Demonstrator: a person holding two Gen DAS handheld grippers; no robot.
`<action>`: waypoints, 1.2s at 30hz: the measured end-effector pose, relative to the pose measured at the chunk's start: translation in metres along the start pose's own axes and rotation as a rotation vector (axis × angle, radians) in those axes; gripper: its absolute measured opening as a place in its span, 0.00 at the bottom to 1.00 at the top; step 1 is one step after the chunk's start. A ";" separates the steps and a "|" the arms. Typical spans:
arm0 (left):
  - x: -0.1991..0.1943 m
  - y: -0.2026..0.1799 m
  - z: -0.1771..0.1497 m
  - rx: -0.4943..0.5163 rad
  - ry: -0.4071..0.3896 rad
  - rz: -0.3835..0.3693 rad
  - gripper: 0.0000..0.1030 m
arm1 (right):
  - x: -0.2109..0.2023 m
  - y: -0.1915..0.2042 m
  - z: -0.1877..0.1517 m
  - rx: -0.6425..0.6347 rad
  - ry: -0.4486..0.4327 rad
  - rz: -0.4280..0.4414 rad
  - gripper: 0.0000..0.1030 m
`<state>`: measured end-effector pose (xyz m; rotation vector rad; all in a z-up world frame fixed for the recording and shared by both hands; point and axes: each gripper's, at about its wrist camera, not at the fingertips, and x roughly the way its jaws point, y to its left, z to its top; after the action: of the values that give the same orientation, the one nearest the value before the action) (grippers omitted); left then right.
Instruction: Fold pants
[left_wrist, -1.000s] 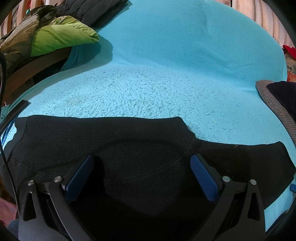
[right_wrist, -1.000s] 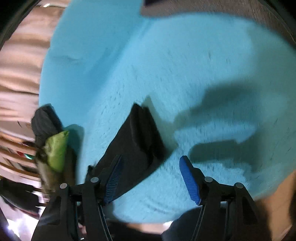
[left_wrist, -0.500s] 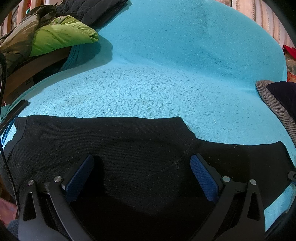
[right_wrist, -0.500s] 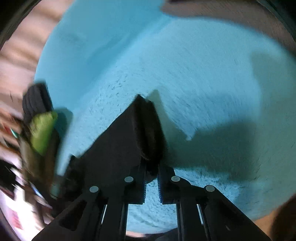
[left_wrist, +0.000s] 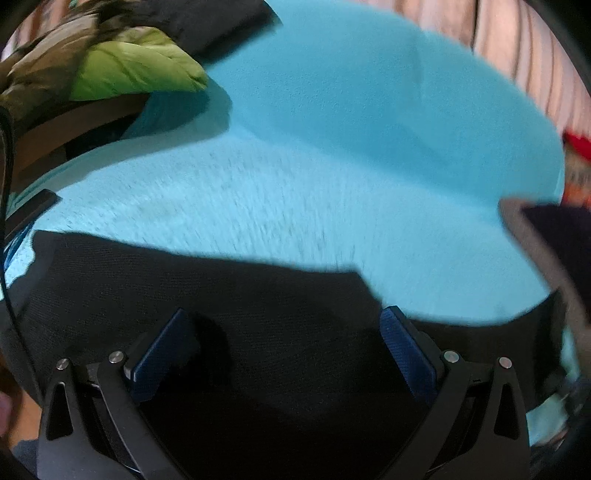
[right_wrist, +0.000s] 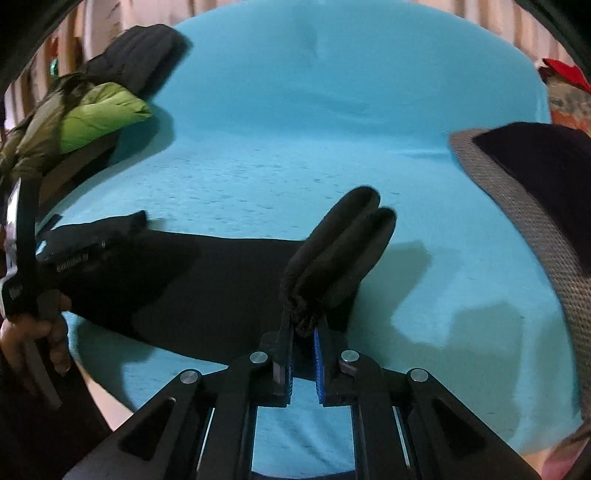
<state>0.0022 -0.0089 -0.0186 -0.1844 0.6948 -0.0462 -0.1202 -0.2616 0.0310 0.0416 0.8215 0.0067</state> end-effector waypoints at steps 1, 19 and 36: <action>-0.004 0.005 0.005 -0.015 -0.007 0.000 1.00 | -0.003 0.000 0.000 -0.002 -0.002 0.003 0.08; 0.008 0.096 0.016 -0.360 0.079 -0.041 1.00 | -0.012 0.115 0.032 -0.193 -0.078 0.078 0.08; 0.003 0.118 0.015 -0.495 0.043 -0.125 1.00 | 0.011 0.152 0.034 -0.060 -0.079 0.504 0.08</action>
<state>0.0115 0.1091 -0.0307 -0.7033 0.7277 0.0036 -0.0867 -0.1102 0.0520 0.1903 0.7144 0.5014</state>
